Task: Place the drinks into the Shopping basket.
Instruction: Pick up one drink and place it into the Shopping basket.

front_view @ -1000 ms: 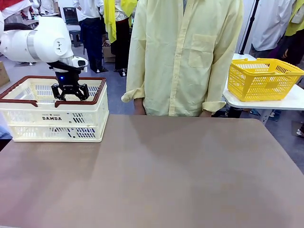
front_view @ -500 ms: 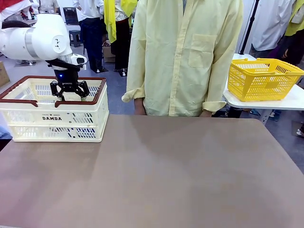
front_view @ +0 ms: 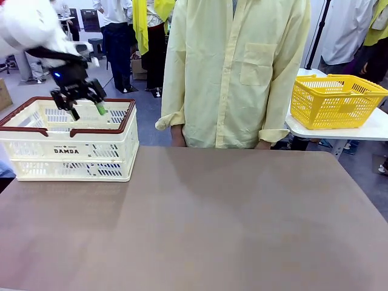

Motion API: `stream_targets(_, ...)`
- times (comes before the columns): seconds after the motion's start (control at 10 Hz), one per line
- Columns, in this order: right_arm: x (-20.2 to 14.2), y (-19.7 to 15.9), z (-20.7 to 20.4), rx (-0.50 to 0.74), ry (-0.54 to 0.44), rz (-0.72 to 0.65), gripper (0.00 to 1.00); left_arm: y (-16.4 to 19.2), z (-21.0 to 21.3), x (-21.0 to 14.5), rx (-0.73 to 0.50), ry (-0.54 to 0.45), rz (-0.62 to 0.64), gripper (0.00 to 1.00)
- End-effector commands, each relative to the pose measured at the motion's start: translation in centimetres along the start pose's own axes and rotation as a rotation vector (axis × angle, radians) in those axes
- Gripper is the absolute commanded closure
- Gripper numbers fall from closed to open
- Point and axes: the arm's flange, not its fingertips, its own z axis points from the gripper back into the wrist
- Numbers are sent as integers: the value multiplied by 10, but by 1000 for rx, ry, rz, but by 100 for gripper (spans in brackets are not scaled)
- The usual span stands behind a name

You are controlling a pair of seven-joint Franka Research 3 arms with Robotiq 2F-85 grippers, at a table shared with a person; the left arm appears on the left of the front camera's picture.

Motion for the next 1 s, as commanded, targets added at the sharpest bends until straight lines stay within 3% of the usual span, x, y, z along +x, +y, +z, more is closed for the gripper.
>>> stream_targets(0.0,-2,2,0,-1,3,-2,0,26,42,-72,-251,58,-107,0)
stream_targets(0.2,-2,2,0,-1,3,-2,0,72,55,-135,-566,82,-186,0)
stream_targets(0.4,-2,2,0,-1,3,-2,0,132,47,-179,-908,-32,-266,0)
stream_targets(0.7,-2,2,0,-1,3,-2,0,162,28,-180,-1256,-85,-493,0)
stream_targets(0.8,-2,2,0,-1,3,-2,0,154,40,-212,-1040,-127,-363,0)
stream_targets(0.9,-2,2,0,-1,3,-2,0,154,40,-212,-1040,-127,-363,0)
